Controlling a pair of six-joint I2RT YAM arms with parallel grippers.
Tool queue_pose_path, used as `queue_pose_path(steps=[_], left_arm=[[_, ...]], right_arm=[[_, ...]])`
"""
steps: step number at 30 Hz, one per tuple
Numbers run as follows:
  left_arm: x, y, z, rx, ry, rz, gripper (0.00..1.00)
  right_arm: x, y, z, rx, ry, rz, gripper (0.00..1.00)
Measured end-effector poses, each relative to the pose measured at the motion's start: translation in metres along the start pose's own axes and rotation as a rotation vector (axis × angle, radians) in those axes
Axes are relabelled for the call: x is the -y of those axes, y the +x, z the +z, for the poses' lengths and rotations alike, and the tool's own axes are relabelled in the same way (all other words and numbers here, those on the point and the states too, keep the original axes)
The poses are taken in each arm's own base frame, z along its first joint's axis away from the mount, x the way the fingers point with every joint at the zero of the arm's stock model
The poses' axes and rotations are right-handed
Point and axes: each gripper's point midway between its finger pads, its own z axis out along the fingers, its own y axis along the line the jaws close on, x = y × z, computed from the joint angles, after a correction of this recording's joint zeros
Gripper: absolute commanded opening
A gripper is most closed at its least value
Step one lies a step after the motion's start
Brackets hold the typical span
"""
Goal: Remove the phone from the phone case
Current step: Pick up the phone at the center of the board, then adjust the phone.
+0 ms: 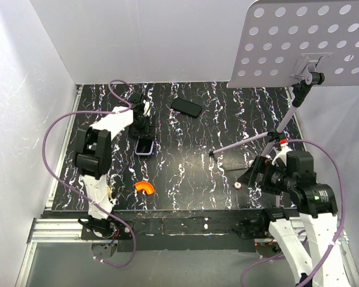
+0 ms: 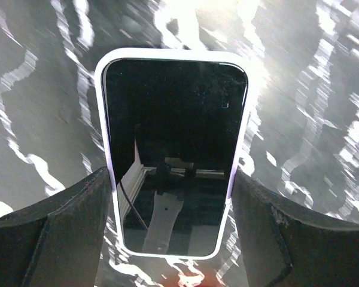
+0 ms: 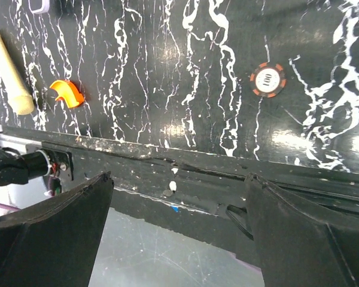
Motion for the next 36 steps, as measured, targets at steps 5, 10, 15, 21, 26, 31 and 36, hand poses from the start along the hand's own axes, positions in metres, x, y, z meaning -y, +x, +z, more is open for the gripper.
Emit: queue_pose_path(steps=[5, 10, 15, 21, 26, 31, 36], left_arm=[[0.064, 0.022, -0.051, 0.121, 0.197, 0.017, 0.0], [0.143, 0.051, -0.098, 0.282, 0.422, 0.137, 0.0], [0.202, 0.093, -0.123, 0.36, 0.588, 0.306, 0.0], [0.24, 0.122, -0.153, 0.496, 0.701, 0.546, 0.0], [0.248, 0.121, -0.181, 0.634, 0.745, 0.673, 0.0], [0.25, 0.121, -0.185, 0.689, 0.744, 0.762, 0.0], [0.247, 0.126, -0.179, 0.679, 0.723, 0.825, 0.0]], right_arm=[[-0.003, 0.009, 0.023, -0.07, -0.05, 0.058, 0.97], [-0.013, 0.011, 0.035, -0.118, -0.102, 0.073, 0.99], [-0.029, 0.005, 0.053, -0.154, -0.179, 0.121, 0.98], [-0.041, -0.009, 0.067, -0.177, -0.201, 0.219, 0.96], [-0.058, -0.023, 0.074, -0.176, -0.253, 0.277, 0.9], [-0.078, -0.025, 0.078, -0.181, -0.303, 0.277, 0.83], [-0.097, -0.016, 0.074, -0.176, -0.331, 0.228, 0.73]])
